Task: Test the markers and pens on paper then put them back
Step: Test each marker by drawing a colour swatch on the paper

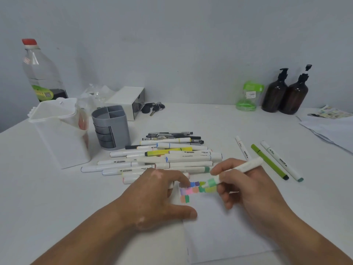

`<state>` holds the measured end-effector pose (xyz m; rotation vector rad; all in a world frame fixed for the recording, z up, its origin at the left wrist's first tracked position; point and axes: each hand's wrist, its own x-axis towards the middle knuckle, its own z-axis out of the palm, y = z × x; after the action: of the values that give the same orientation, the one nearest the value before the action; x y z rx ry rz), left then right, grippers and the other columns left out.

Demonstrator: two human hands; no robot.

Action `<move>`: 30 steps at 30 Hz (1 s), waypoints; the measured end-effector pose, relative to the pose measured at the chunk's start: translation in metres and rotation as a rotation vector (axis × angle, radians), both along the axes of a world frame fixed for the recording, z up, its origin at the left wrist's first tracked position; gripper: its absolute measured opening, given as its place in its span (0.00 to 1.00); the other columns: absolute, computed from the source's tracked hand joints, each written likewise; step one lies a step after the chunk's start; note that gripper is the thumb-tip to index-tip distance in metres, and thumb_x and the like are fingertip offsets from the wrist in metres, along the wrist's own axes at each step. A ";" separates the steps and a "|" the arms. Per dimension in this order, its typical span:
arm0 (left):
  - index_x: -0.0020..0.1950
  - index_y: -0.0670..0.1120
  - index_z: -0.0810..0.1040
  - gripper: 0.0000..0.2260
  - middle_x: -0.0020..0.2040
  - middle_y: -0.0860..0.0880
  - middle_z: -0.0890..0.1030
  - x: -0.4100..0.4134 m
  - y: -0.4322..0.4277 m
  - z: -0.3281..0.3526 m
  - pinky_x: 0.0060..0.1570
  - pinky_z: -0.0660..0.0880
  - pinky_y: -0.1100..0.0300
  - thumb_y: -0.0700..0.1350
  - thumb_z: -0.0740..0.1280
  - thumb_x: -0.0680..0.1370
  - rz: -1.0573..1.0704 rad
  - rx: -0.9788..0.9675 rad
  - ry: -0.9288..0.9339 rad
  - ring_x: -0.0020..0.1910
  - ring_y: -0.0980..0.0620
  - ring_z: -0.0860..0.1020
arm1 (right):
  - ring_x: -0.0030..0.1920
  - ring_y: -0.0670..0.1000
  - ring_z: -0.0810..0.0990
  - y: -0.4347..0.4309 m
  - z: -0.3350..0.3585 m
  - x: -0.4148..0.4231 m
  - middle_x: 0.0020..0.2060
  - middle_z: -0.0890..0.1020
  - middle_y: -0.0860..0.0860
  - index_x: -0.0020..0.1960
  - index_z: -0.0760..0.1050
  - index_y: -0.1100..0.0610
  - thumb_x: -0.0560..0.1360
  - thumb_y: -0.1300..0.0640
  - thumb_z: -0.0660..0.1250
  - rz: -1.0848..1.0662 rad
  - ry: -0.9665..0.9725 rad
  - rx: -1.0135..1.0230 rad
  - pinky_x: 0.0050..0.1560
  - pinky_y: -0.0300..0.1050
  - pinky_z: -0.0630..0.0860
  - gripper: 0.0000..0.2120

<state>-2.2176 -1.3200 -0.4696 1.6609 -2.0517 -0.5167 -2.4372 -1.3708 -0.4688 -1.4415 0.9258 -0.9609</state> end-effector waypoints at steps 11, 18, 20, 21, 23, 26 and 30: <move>0.63 0.63 0.78 0.35 0.31 0.60 0.70 0.000 -0.002 -0.009 0.32 0.62 0.71 0.75 0.73 0.59 0.024 0.000 -0.120 0.36 0.68 0.71 | 0.27 0.50 0.78 0.010 -0.011 0.012 0.28 0.83 0.54 0.42 0.84 0.49 0.64 0.51 0.70 -0.008 0.377 -0.115 0.31 0.47 0.77 0.07; 0.62 0.63 0.78 0.34 0.30 0.59 0.69 0.001 -0.004 -0.010 0.33 0.62 0.71 0.75 0.73 0.59 0.021 -0.002 -0.121 0.35 0.67 0.70 | 0.29 0.50 0.78 0.010 -0.012 0.012 0.30 0.84 0.55 0.43 0.85 0.49 0.71 0.58 0.73 0.019 0.398 -0.128 0.33 0.48 0.78 0.05; 0.62 0.63 0.78 0.34 0.30 0.62 0.69 0.001 -0.004 -0.010 0.34 0.62 0.71 0.75 0.73 0.59 0.020 0.007 -0.123 0.36 0.68 0.70 | 0.27 0.49 0.77 0.010 -0.012 0.012 0.28 0.83 0.54 0.43 0.85 0.49 0.71 0.58 0.73 0.019 0.408 -0.138 0.31 0.45 0.75 0.05; 0.63 0.63 0.78 0.35 0.31 0.63 0.69 0.000 -0.004 -0.010 0.35 0.63 0.71 0.75 0.73 0.59 0.022 0.014 -0.128 0.37 0.67 0.70 | 0.27 0.49 0.76 0.009 -0.012 0.012 0.27 0.82 0.52 0.42 0.85 0.48 0.71 0.59 0.73 0.022 0.410 -0.139 0.30 0.43 0.73 0.06; 0.64 0.63 0.77 0.36 0.35 0.65 0.69 0.000 -0.004 -0.009 0.37 0.67 0.67 0.75 0.73 0.59 0.023 0.030 -0.146 0.41 0.63 0.71 | 0.26 0.49 0.75 0.009 -0.011 0.011 0.25 0.80 0.50 0.42 0.85 0.48 0.69 0.58 0.72 0.038 0.418 -0.128 0.28 0.40 0.71 0.06; 0.63 0.63 0.77 0.35 0.36 0.64 0.71 -0.001 -0.003 -0.009 0.36 0.67 0.68 0.75 0.73 0.59 0.030 0.035 -0.153 0.41 0.64 0.72 | 0.26 0.48 0.76 0.009 -0.011 0.012 0.26 0.81 0.51 0.41 0.85 0.49 0.70 0.58 0.72 0.035 0.416 -0.128 0.29 0.42 0.72 0.05; 0.63 0.63 0.78 0.35 0.36 0.63 0.71 -0.001 -0.004 -0.008 0.35 0.63 0.73 0.75 0.73 0.60 0.028 0.029 -0.149 0.40 0.68 0.71 | 0.26 0.48 0.75 0.009 -0.011 0.012 0.25 0.80 0.50 0.40 0.84 0.48 0.69 0.57 0.72 0.024 0.422 -0.122 0.29 0.42 0.71 0.05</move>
<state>-2.2183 -1.3235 -0.4780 1.7912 -2.1320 -0.4269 -2.4255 -1.3619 -0.4794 -1.7959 1.1664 -0.7156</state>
